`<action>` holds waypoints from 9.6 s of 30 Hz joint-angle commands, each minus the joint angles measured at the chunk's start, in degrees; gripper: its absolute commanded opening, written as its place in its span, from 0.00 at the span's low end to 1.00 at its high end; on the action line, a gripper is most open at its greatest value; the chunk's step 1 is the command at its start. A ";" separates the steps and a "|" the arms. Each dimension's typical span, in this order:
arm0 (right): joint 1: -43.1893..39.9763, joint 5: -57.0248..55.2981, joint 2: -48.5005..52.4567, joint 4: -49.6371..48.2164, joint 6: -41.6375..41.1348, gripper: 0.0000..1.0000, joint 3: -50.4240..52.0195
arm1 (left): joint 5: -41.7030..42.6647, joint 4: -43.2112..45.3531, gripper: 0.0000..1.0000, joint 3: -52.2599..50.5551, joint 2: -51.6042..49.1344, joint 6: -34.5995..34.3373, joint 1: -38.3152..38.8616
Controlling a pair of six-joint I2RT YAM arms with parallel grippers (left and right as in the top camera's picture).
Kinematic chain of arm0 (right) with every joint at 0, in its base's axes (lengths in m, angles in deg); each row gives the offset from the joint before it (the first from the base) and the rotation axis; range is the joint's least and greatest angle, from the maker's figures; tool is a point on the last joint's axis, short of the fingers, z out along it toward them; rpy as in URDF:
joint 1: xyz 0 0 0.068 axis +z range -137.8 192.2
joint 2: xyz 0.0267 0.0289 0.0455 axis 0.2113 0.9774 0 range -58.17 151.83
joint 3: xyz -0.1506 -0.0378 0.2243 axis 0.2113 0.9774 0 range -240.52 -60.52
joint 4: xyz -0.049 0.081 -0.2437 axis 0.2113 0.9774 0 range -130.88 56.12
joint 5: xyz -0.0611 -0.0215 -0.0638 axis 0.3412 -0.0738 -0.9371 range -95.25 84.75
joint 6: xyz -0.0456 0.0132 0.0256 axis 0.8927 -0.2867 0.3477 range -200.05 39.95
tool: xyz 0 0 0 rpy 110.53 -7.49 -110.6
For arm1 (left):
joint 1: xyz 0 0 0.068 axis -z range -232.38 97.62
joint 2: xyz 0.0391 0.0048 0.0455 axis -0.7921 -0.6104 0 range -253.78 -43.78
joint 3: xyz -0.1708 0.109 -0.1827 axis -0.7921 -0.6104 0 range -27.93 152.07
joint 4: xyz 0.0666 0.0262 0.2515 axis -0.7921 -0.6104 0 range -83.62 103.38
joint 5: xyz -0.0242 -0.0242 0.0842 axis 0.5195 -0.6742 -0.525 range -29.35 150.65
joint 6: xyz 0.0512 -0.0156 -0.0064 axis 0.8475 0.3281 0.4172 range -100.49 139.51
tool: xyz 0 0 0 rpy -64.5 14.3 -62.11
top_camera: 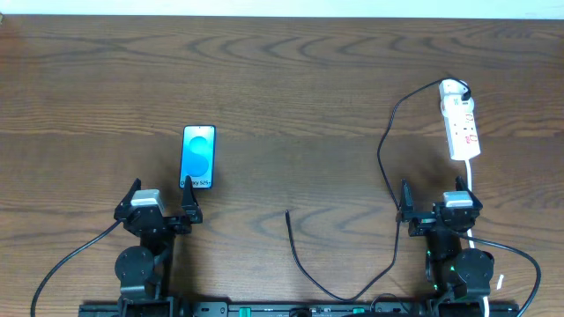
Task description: Plug charger to phone and switch on socket
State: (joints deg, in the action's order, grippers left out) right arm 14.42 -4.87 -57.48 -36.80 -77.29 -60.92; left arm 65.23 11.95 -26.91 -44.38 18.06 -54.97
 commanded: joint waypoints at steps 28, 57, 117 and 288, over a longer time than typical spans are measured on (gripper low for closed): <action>0.50 -0.44 -0.35 0.26 0.70 0.99 0.09 | 1.38 -2.60 0.98 5.99 -8.28 6.10 -0.35; 0.50 -0.44 -0.33 0.26 0.70 0.99 0.09 | 1.42 -7.58 0.98 41.88 -49.44 9.35 -0.35; 0.50 -0.44 -0.31 0.26 0.70 0.99 0.09 | 5.33 -56.39 0.98 80.54 -91.34 9.79 0.00; 0.50 -0.44 -0.31 0.26 0.70 0.99 0.09 | 0.74 -37.86 0.98 69.92 -111.75 9.75 5.09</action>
State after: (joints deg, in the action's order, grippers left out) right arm 14.44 -4.89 -57.48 -36.80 -77.29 -60.92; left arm 66.47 -26.13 43.97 -155.61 27.09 -49.82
